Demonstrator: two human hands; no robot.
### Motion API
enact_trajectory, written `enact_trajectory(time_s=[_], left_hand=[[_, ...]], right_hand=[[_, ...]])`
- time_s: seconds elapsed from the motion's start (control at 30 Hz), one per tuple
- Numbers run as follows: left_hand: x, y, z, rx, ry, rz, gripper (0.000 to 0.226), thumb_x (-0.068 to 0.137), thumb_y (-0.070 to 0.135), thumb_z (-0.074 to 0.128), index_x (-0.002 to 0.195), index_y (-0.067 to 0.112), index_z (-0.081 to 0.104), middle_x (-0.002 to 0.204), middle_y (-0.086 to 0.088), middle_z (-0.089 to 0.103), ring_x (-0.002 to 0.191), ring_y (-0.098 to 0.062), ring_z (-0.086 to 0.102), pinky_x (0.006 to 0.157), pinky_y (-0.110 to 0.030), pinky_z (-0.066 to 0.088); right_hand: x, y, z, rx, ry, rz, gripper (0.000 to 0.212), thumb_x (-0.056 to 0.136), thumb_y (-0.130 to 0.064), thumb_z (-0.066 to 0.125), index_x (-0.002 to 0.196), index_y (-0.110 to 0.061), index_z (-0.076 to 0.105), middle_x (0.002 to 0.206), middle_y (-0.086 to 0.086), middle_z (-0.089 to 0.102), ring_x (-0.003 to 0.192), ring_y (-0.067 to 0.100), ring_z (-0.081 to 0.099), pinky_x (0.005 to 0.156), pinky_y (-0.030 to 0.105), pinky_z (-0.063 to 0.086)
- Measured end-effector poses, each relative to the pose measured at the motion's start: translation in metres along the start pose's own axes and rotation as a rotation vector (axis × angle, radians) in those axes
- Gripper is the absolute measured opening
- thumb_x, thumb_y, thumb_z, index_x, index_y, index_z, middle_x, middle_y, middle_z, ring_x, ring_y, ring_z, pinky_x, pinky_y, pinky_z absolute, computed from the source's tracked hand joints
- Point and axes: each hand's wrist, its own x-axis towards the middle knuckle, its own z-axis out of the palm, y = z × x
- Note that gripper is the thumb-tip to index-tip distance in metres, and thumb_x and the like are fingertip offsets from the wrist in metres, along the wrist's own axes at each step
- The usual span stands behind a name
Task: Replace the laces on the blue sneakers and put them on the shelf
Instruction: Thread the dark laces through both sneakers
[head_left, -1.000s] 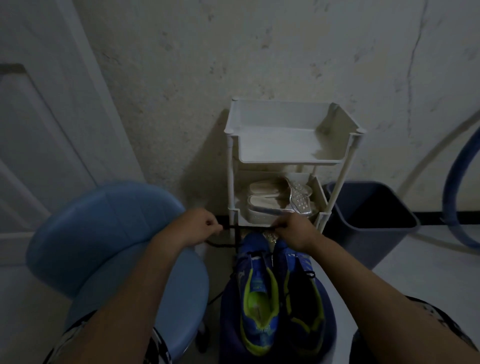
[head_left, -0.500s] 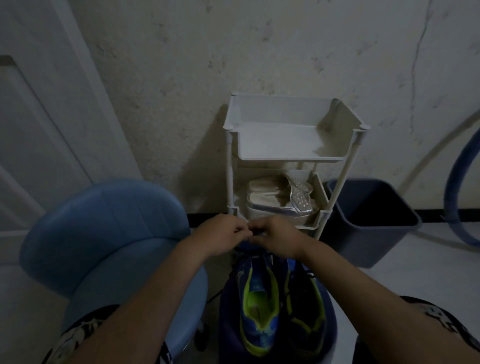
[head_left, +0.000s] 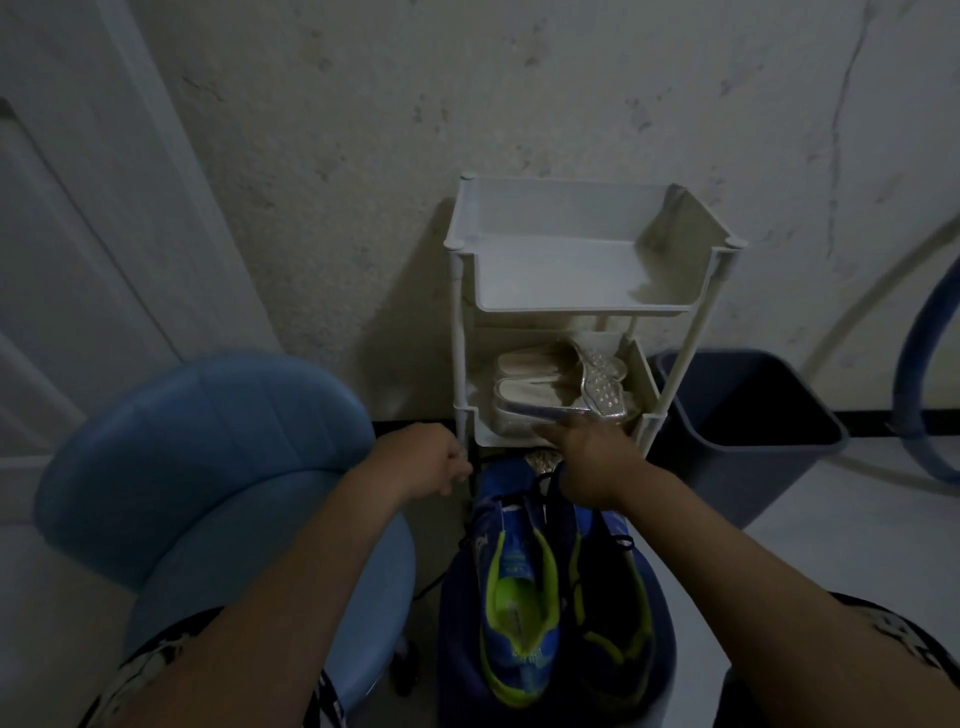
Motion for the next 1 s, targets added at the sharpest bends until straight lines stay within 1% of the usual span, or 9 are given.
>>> enact_trajectory(time_s=[0.1,0.23,0.33,0.4,0.47,0.57,0.77,0.9,1.0], left_hand=[[0.000,0.016,0.011,-0.022,-0.017,0.028,0.034,0.093,0.044,0.061,0.069,0.022,0.073,0.067,0.010,0.072,0.064,-0.003,0.064,0.073,-0.027,0.053],[0.000,0.025,0.013,-0.151,-0.009,-0.004,0.039,0.092,0.049,0.059,0.073,0.018,0.072,0.063,0.007,0.072,0.047,-0.007,0.059,0.060,-0.024,0.047],[0.002,0.019,0.011,-0.351,-0.018,0.037,0.035,0.098,0.037,0.054,0.076,0.015,0.069,0.066,0.003,0.068,0.047,-0.010,0.055,0.055,-0.024,0.045],[0.004,0.018,0.011,-0.417,-0.037,0.070,0.031,0.102,0.028,0.048,0.081,0.015,0.068,0.071,0.001,0.065,0.047,-0.011,0.054,0.052,-0.023,0.044],[0.004,0.020,0.013,-0.436,-0.043,0.091,0.029,0.102,0.024,0.045,0.085,0.017,0.067,0.073,0.003,0.066,0.047,-0.012,0.055,0.049,-0.022,0.042],[0.005,0.022,0.016,-0.389,-0.045,0.111,0.028,0.102,0.029,0.046,0.087,0.019,0.068,0.074,0.003,0.072,0.050,-0.014,0.058,0.052,-0.023,0.043],[0.011,0.021,0.022,-0.430,0.025,0.032,0.037,0.097,0.042,0.054,0.080,0.014,0.071,0.066,0.001,0.073,0.055,-0.018,0.063,0.059,-0.031,0.051],[0.010,0.023,0.035,-0.483,0.017,-0.091,0.039,0.103,0.038,0.043,0.084,0.013,0.066,0.073,-0.002,0.072,0.051,-0.014,0.058,0.051,-0.023,0.043],[0.008,0.023,0.050,-0.389,0.000,-0.168,0.037,0.095,0.037,0.055,0.085,0.005,0.069,0.082,-0.014,0.072,0.064,-0.025,0.066,0.060,-0.030,0.054]], right_hand=[[0.000,-0.019,0.001,0.381,0.004,-0.147,0.077,0.082,-0.022,0.065,0.151,-0.035,0.033,0.149,0.001,0.044,0.137,0.021,0.040,0.110,0.035,0.038],[0.002,-0.029,-0.003,0.455,0.061,-0.274,0.038,0.091,-0.019,0.064,0.129,-0.029,0.065,0.119,-0.004,0.070,0.105,0.012,0.064,0.082,0.023,0.045],[0.004,-0.022,-0.005,0.432,0.078,-0.222,0.025,0.091,-0.017,0.065,0.114,-0.022,0.074,0.109,-0.003,0.073,0.097,0.015,0.067,0.080,0.024,0.048],[0.002,-0.021,-0.004,0.511,0.105,-0.202,0.038,0.086,-0.013,0.065,0.122,-0.026,0.069,0.115,-0.005,0.070,0.102,0.011,0.065,0.089,0.028,0.052],[-0.001,-0.024,-0.004,0.643,0.097,-0.210,0.057,0.083,-0.009,0.064,0.136,-0.028,0.057,0.123,-0.007,0.065,0.109,0.005,0.061,0.093,0.019,0.049],[0.001,-0.027,-0.003,0.829,0.063,-0.225,0.045,0.088,-0.012,0.070,0.130,-0.025,0.063,0.107,-0.010,0.072,0.094,-0.005,0.064,0.081,0.010,0.048],[0.007,-0.015,-0.002,0.760,0.055,-0.105,0.013,0.090,-0.016,0.070,0.099,-0.019,0.078,0.072,-0.015,0.068,0.058,-0.009,0.060,0.063,0.015,0.049],[0.008,-0.014,0.004,0.634,0.073,-0.020,0.015,0.091,-0.026,0.068,0.100,-0.021,0.078,0.090,-0.007,0.075,0.074,0.000,0.064,0.071,0.020,0.049],[0.007,-0.012,0.013,0.525,0.051,0.025,0.016,0.090,-0.027,0.066,0.095,-0.019,0.079,0.091,-0.002,0.076,0.080,0.009,0.067,0.072,0.024,0.052]])
